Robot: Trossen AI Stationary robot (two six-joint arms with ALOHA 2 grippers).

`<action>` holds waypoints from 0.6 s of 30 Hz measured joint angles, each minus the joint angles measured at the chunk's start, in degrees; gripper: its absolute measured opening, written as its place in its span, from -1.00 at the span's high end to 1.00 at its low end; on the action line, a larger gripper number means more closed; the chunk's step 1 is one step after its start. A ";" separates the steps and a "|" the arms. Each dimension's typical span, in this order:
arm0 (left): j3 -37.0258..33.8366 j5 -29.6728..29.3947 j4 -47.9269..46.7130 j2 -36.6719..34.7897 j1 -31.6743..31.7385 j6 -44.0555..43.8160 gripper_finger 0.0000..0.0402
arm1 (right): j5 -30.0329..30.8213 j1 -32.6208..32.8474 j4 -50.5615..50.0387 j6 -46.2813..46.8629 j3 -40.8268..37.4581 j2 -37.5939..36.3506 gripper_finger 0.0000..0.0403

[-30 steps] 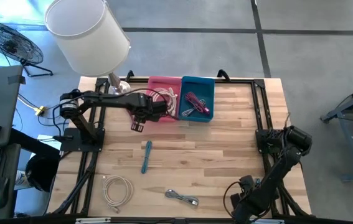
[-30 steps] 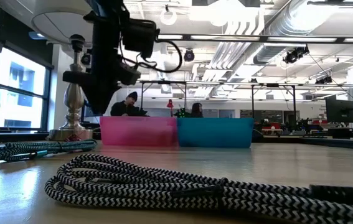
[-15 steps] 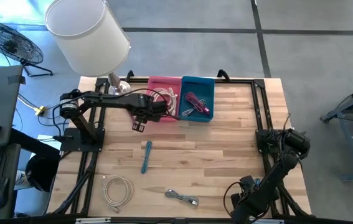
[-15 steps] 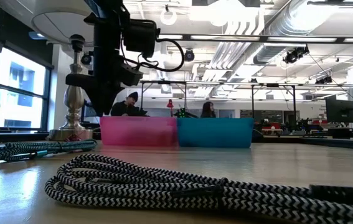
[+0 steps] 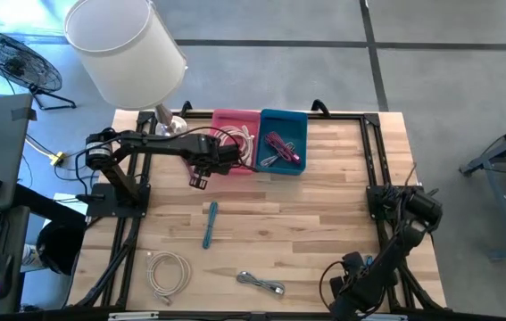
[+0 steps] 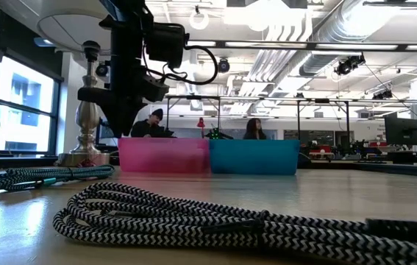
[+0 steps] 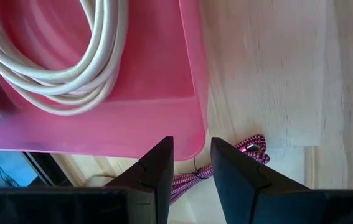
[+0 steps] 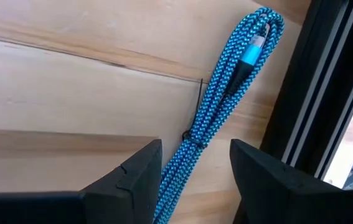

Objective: Pick & Place USB Port
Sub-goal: Put the right blue charger cable into the blue bin

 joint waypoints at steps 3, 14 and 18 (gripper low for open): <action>0.00 0.00 0.02 0.00 0.00 -0.02 0.48 | 0.04 0.07 0.06 -0.02 0.00 0.28 0.10; 0.04 0.04 0.10 0.00 0.00 -0.21 0.48 | -2.51 0.66 7.90 0.64 -4.72 -0.24 0.10; 0.04 0.09 0.13 0.00 0.00 -0.24 0.48 | -2.70 0.63 10.22 0.68 -6.45 -0.33 0.13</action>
